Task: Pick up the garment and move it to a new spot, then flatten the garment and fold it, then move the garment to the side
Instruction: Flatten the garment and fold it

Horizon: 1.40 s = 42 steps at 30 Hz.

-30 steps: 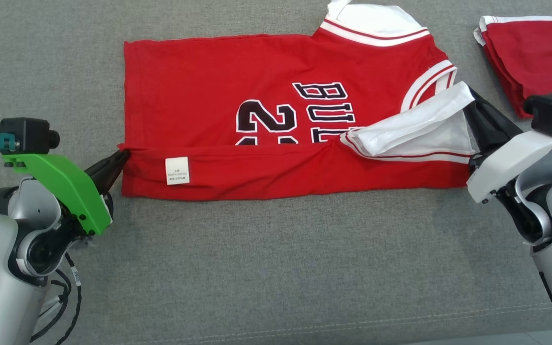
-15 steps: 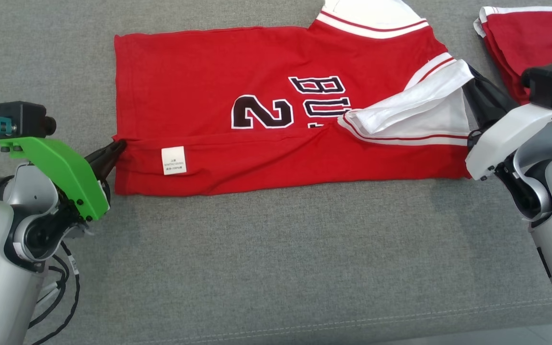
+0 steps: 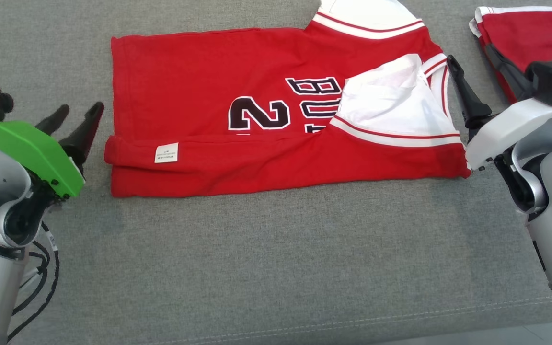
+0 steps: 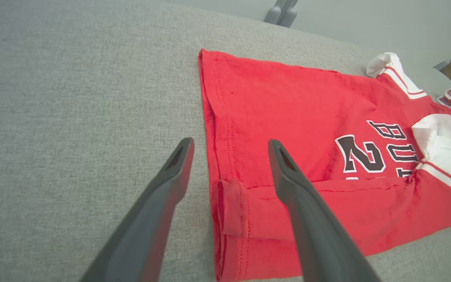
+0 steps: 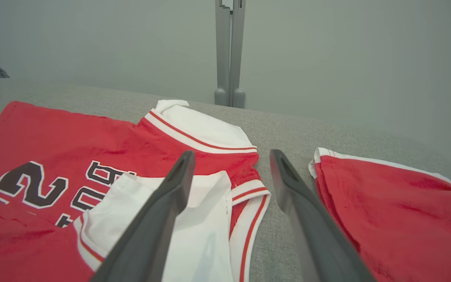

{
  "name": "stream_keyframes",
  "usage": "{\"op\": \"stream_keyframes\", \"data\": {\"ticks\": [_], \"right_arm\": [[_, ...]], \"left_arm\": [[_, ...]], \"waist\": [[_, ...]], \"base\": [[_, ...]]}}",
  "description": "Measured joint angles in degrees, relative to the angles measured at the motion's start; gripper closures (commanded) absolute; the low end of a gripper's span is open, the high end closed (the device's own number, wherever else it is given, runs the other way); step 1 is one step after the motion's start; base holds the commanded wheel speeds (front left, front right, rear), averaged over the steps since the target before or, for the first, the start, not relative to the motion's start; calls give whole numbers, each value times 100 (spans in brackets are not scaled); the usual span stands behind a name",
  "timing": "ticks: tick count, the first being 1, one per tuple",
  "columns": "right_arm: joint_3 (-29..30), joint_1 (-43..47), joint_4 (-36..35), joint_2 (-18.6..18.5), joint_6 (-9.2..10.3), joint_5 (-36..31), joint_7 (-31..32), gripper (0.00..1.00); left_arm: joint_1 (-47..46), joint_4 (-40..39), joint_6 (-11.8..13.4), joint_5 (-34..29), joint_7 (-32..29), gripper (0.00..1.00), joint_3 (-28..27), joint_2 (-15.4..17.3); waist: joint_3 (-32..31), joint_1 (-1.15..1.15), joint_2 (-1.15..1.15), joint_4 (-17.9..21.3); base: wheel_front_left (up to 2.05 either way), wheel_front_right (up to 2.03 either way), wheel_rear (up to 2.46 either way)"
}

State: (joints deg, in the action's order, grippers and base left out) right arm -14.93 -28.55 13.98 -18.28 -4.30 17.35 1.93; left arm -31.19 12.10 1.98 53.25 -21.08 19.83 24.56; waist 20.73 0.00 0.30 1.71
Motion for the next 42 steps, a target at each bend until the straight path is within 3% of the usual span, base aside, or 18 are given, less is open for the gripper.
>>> {"op": "stream_keyframes", "data": {"ticks": [6, 16, 25, 42], "right_arm": [[116, 514, -55, 32, 152, 37, -234, 0], [261, 1523, -11, 70, 388, 238, -346, 0], [325, 1666, 74, 208, 433, 391, -390, 0], [339, 1847, 254, 265, 446, 459, -392, 0]], "left_arm": [[202, -293, 31, 62, 536, 0, -447, 7], [1407, -344, 45, 305, 910, 0, -294, -421], [1643, -311, 30, 573, 920, 0, -204, -608], [1515, -174, 59, 436, 817, 0, -99, -512]], "waist": [[-127, 0, 0, 20], [-119, 0, 0, -75], [-126, 0, 0, -139], [95, 0, 0, -104]], "base": [[0, 0, 0], [0, 0, 0], [0, 0, 0], [0, 0, 0]]}}
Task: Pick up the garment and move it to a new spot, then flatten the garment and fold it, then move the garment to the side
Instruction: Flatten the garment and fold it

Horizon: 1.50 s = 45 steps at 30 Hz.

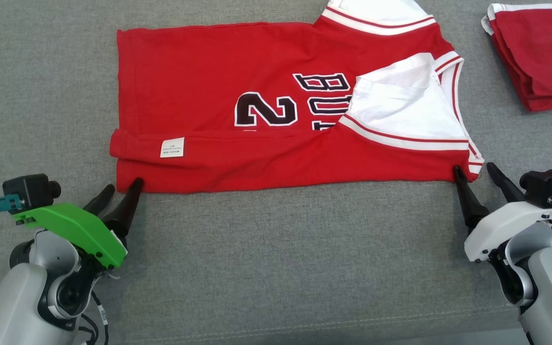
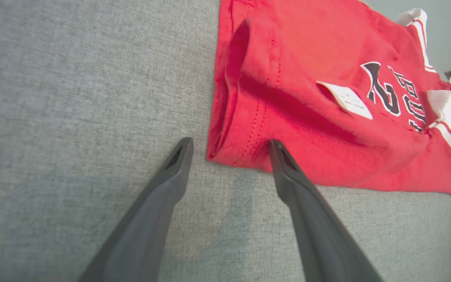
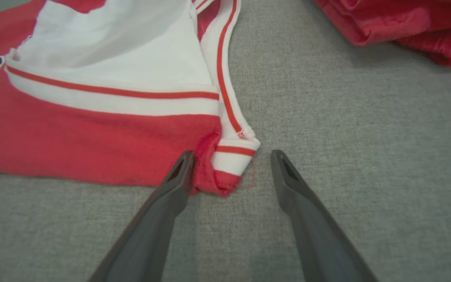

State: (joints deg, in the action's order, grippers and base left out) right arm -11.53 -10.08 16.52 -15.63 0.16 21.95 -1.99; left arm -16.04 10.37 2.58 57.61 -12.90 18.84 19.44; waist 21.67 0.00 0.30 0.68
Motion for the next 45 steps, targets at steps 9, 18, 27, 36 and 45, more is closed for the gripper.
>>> {"op": "stream_keyframes", "data": {"ticks": [9, 18, 27, 36, 45], "right_arm": [[-170, -150, 90, 19, -81, -1, 11, 0], [-255, -246, 186, 98, -319, 196, 174, 100], [-108, -65, 74, -88, -480, 602, 427, 100], [73, 643, -550, -293, -564, 1115, 960, 100], [332, 1462, -708, -414, -446, 1406, 1349, 100]], "left_arm": [[-222, 87, -11, -177, -120, 0, 208, -14], [-402, 318, -63, -303, -169, 100, 363, -40], [-303, 193, -260, -274, -243, 100, 402, 44], [555, -391, -250, 2, -627, 100, 357, 430], [1308, -570, -78, 380, -702, 100, 292, 369]], "waist": [[5, 0, 0, 22], [-61, 0, 0, 20], [-369, 0, 0, -21], [-835, 0, 0, -91], [-856, 0, 0, -126]], "base": [[0, 0, 0], [0, 0, 0], [0, 0, 0], [0, 0, 0], [0, 0, 0]]}}
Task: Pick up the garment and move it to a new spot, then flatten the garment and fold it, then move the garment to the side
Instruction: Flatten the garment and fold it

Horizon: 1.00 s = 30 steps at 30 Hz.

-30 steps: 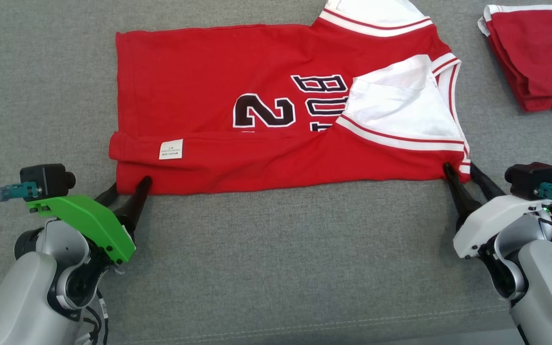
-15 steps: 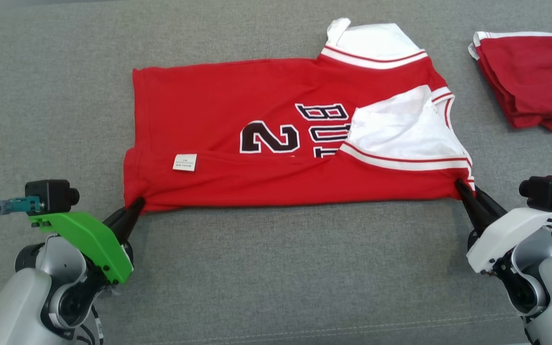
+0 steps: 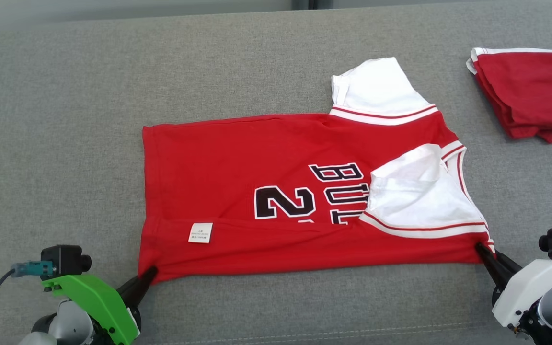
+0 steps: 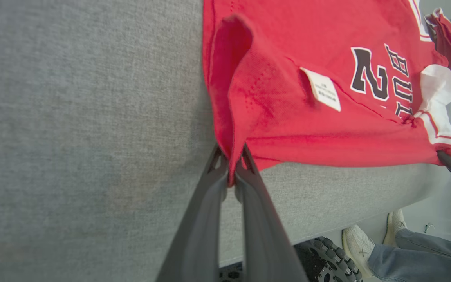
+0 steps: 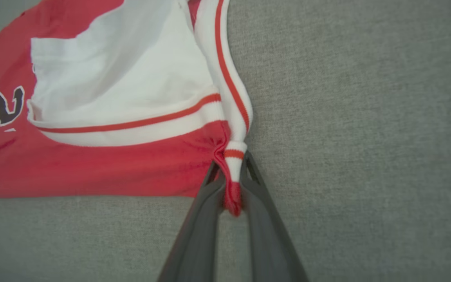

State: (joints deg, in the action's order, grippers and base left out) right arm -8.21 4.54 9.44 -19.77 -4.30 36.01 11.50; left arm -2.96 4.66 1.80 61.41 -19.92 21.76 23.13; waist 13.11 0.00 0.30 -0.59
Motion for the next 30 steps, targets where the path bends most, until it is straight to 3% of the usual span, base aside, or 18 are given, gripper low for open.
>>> {"op": "stream_keyframes", "data": {"ticks": [3, 4, 5, 6, 7, 8, 15, 20, 30], "right_arm": [[-25, 52, -15, -3, 76, -24, 70, 100], [-43, 52, -36, -4, 89, -48, 74, 80], [-55, 52, -59, -8, 91, -83, 74, 56], [-71, 51, -80, -18, 101, -129, 73, 0], [-93, 49, -102, -32, 140, -182, 73, 0], [-103, 49, -127, -52, 141, -208, 74, 0], [20, -1, -627, -358, 198, -316, 174, 0], [171, -667, -1066, -604, 290, -466, 283, 0], [136, -2564, -1156, -681, 392, -553, 787, 0]], "left_arm": [[12, 9, 32, 32, 31, 100, -36, -74], [12, 0, 49, 33, 31, 100, -51, -75], [12, -7, 76, 33, 32, 93, -51, -75], [12, -3, 80, 32, 31, 61, -40, -76], [13, -4, 81, 22, 31, 36, -15, -71], [13, -4, 99, -10, 31, 0, 1, -69], [26, -363, 211, -593, 80, 0, 10, 437], [-361, -735, 229, -973, 44, 0, -15, 751], [-2110, -632, 235, -1262, -250, 0, 86, 586]], "waist": [[63, 0, 0, -13], [86, 0, 0, -14], [110, 0, 0, -14], [133, 0, 0, -13], [151, 0, 0, -12], [165, 0, 0, -12], [326, 0, 0, -39], [527, 0, 0, -70], [1149, 0, 0, -167]], "base": [[0, 0, 0], [0, 0, 0], [0, 0, 0], [0, 0, 0], [0, 0, 0], [0, 0, 0], [0, 0, 0], [0, 0, 0], [0, 0, 0]]}}
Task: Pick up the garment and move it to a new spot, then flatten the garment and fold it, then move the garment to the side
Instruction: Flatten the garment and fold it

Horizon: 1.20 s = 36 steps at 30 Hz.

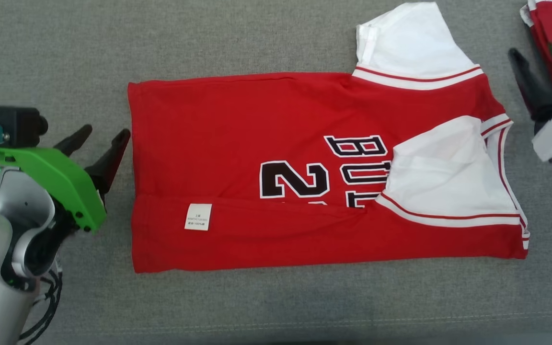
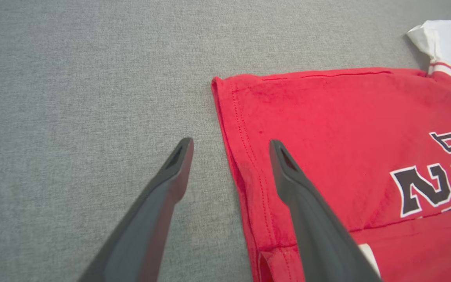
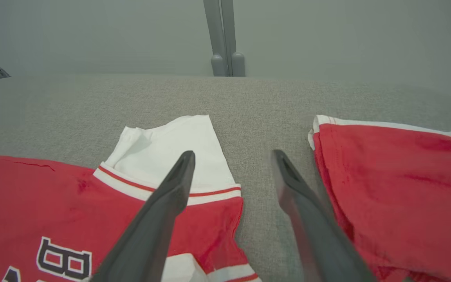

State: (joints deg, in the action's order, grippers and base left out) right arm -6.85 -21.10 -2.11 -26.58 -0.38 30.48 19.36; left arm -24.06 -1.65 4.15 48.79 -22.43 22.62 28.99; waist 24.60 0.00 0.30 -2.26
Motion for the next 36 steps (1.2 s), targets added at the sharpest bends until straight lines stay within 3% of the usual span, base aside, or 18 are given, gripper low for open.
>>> {"op": "stream_keyframes", "data": {"ticks": [10, 11, 15, 19, 24, 27, 29, 31, 32, 33, 36], "right_arm": [[-311, -1323, 208, -40, 47, -369, 414, 0], [-352, -1446, 237, -36, 45, -388, 417, 4], [-537, -1799, 510, -5, 32, -565, 515, 8], [-670, -1944, 899, 94, 21, -616, 545, 6], [-686, -2088, 1212, 115, -11, -684, 504, 12], [-742, -2252, 1330, 216, -32, -682, 481, 21], [-772, -2313, 1417, 276, -63, -683, 438, 21], [-797, -2343, 1497, 290, -90, -683, 404, 27], [-801, -2357, 1543, 297, -107, -683, 385, 49], [-803, -2376, 1582, 307, -110, -683, 369, 55], [-828, -2436, 1717, 356, -169, -675, 299, 100]], "left_arm": [[-1071, 545, 26, -307, -231, 0, 260, -313], [-1169, 614, 26, -324, -230, 0, 254, -324], [-1441, 869, 21, -364, -171, 0, 290, -500], [-1714, 1011, -30, -369, -34, 0, 337, -700], [-1894, 1244, -163, -376, 91, 0, 391, -915], [-1947, 1345, -215, -374, 109, 0, 403, -995], [-1973, 1412, -248, -367, 141, 0, 420, -1016], [-2006, 1469, -296, -366, 158, 0, 455, -1029], [-2015, 1512, -318, -366, 179, 0, 458, -1046], [-2031, 1559, -338, -366, 190, 0, 468, -1062], [-2063, 1664, -388, -366, 229, 0, 492, -1101]], "waist": [[733, 0, 0, -188], [810, 0, 0, -207], [1093, 0, 0, -276], [1291, 0, 0, -356], [1362, 0, 0, -508], [1365, 0, 0, -560], [1362, 0, 0, -575], [1351, 0, 0, -586], [1344, 0, 0, -592], [1336, 0, 0, -596], [1306, 0, 0, -603]], "base": [[0, 0, 0], [0, 0, 0], [0, 0, 0], [0, 0, 0], [0, 0, 0], [0, 0, 0], [0, 0, 0], [0, 0, 0], [0, 0, 0], [0, 0, 0], [0, 0, 0]]}}
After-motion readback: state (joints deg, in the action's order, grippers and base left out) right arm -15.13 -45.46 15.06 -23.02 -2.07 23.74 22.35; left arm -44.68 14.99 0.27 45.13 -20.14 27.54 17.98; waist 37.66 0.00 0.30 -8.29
